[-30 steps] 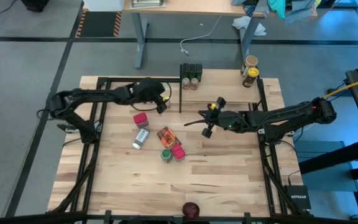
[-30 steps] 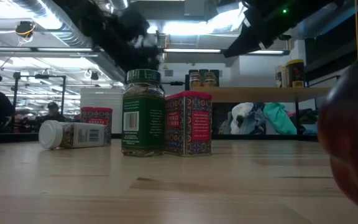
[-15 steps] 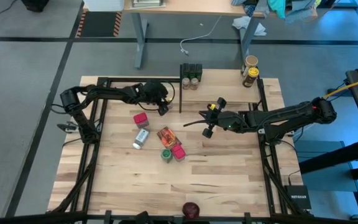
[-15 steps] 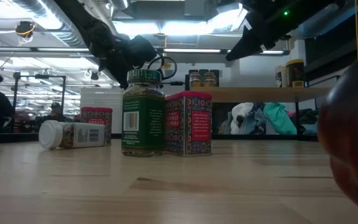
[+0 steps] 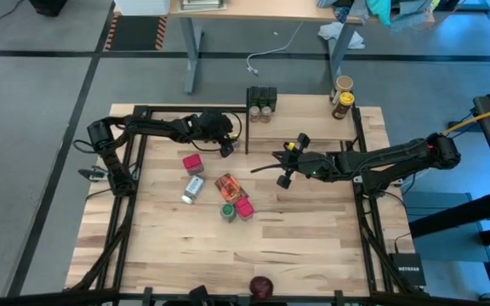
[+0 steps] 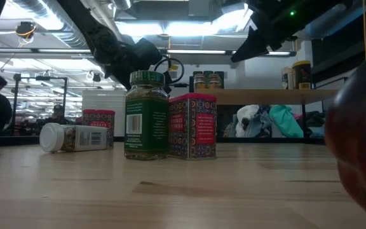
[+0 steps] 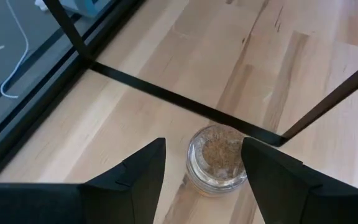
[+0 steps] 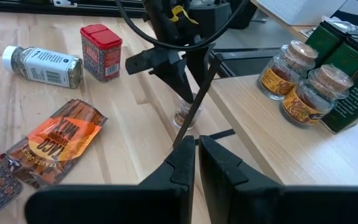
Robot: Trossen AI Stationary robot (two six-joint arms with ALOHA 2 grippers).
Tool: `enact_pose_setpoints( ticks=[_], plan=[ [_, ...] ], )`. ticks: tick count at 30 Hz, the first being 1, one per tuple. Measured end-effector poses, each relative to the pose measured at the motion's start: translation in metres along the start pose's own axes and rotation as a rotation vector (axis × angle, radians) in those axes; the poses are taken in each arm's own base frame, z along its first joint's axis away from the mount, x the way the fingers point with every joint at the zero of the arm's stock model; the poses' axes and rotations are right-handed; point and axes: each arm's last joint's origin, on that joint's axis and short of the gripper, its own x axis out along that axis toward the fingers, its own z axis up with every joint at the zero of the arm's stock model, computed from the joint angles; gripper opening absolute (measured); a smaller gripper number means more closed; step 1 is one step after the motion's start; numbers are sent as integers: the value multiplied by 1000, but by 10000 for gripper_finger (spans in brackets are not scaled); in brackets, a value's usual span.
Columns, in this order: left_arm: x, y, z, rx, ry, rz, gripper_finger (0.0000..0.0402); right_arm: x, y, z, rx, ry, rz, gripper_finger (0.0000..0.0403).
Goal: Shelf spices
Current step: Put the transparent seasoning bottle on the shelf, then put the bottom transparent seasoning bottle on the shelf
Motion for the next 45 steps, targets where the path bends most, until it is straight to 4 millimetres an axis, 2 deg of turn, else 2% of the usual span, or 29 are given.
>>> enact_pose_setpoints(
  ticks=[4, 16, 23, 31, 36, 40, 45],
  plan=[
    [0, 0, -2, 0, 23, -3, 174, 0, 0, -1, -5, 8, 1, 28],
    [0, 0, -3, 20, 30, -2, 37, 0, 0, -1, -4, 6, 0, 28],
    [-6, 0, -1, 21, 27, 3, 3, 0, 0, -1, -2, 6, 2, 28],
    [-20, -1, 8, 21, -14, 3, 1, 0, 0, -1, -1, 13, 7, 28],
    [-21, -3, 8, 11, -9, -2, 9, 0, 0, -1, 0, 12, 1, 28],
    [-21, -4, 8, 12, -8, -10, 40, 0, 0, -1, 1, 12, 1, 28],
    [-20, -11, 9, 35, -16, -39, 106, 0, 0, -1, 1, 12, 1, 28]
  ],
)
